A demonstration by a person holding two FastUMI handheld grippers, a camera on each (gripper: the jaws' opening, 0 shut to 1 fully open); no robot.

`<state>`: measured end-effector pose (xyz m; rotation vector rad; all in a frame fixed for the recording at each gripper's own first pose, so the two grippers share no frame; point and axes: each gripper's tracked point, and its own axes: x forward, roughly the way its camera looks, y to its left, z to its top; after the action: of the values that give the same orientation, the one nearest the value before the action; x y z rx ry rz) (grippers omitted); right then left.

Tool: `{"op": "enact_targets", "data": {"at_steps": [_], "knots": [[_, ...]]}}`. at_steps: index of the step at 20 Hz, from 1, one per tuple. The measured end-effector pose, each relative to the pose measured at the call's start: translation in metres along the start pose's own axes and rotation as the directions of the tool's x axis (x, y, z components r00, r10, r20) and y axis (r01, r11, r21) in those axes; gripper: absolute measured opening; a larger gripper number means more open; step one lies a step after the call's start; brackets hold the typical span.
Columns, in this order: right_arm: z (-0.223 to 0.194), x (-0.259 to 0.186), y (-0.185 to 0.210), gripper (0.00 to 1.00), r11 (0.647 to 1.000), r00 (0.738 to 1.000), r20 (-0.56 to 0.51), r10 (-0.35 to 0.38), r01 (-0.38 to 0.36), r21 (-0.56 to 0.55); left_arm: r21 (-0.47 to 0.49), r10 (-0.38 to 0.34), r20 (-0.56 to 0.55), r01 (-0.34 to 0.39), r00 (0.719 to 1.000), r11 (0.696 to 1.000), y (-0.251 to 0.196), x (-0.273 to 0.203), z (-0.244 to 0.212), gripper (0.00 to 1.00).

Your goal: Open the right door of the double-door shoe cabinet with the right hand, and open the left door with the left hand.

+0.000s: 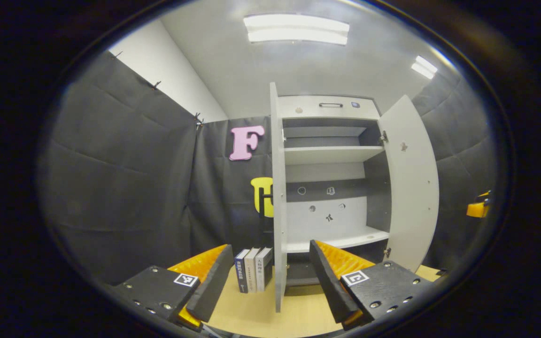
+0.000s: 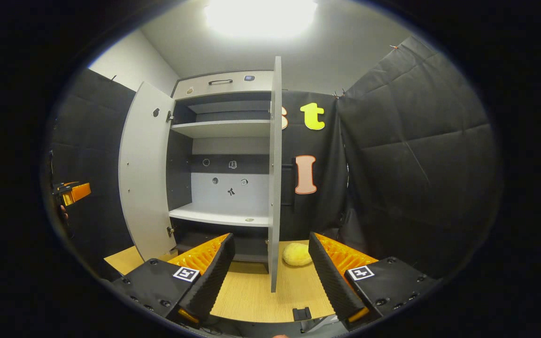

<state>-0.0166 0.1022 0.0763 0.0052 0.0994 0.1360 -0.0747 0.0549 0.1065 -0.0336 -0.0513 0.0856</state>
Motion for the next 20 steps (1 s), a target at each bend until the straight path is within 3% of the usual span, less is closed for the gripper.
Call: {"op": "enact_targets", "data": {"at_steps": [4, 5, 7, 8, 15, 16, 20], "knots": [[0.004, -0.004, -0.002, 0.98, 1.0, 1.0, 0.03, -0.001, 0.001, 0.018, 0.006, 0.019, 0.01, -0.019, 1.0, 1.0, 0.0, -0.012, -0.003, 0.94], [0.004, -0.005, -0.001, 0.94, 1.0, 0.999, 0.032, -0.004, 0.003, 0.021, 0.014, 0.027, 0.018, -0.027, 0.999, 1.0, 0.002, -0.014, -0.001, 0.94], [0.004, -0.006, -0.004, 0.94, 1.0, 0.999, 0.036, -0.011, 0.01, 0.026, 0.033, 0.039, 0.031, -0.04, 0.999, 0.999, 0.003, -0.019, 0.003, 0.94], [0.005, -0.007, -0.006, 0.98, 0.999, 0.999, 0.039, -0.014, 0.013, 0.03, 0.039, 0.042, 0.037, -0.043, 0.998, 0.998, 0.003, -0.02, 0.005, 0.94], [0.01, -0.007, -0.008, 0.98, 0.999, 0.998, 0.054, -0.023, 0.021, 0.035, 0.05, 0.06, 0.041, -0.062, 0.997, 0.997, 0.007, -0.023, 0.008, 0.95], [0.011, -0.008, -0.008, 0.94, 0.999, 0.998, 0.057, -0.023, 0.021, 0.035, 0.048, 0.062, 0.044, -0.064, 0.997, 0.997, 0.008, -0.022, 0.009, 0.95], [0.011, -0.008, -0.008, 0.98, 0.999, 0.998, 0.059, -0.026, 0.024, 0.037, 0.043, 0.077, 0.055, -0.08, 0.995, 0.996, 0.013, -0.024, 0.013, 0.95]]}}
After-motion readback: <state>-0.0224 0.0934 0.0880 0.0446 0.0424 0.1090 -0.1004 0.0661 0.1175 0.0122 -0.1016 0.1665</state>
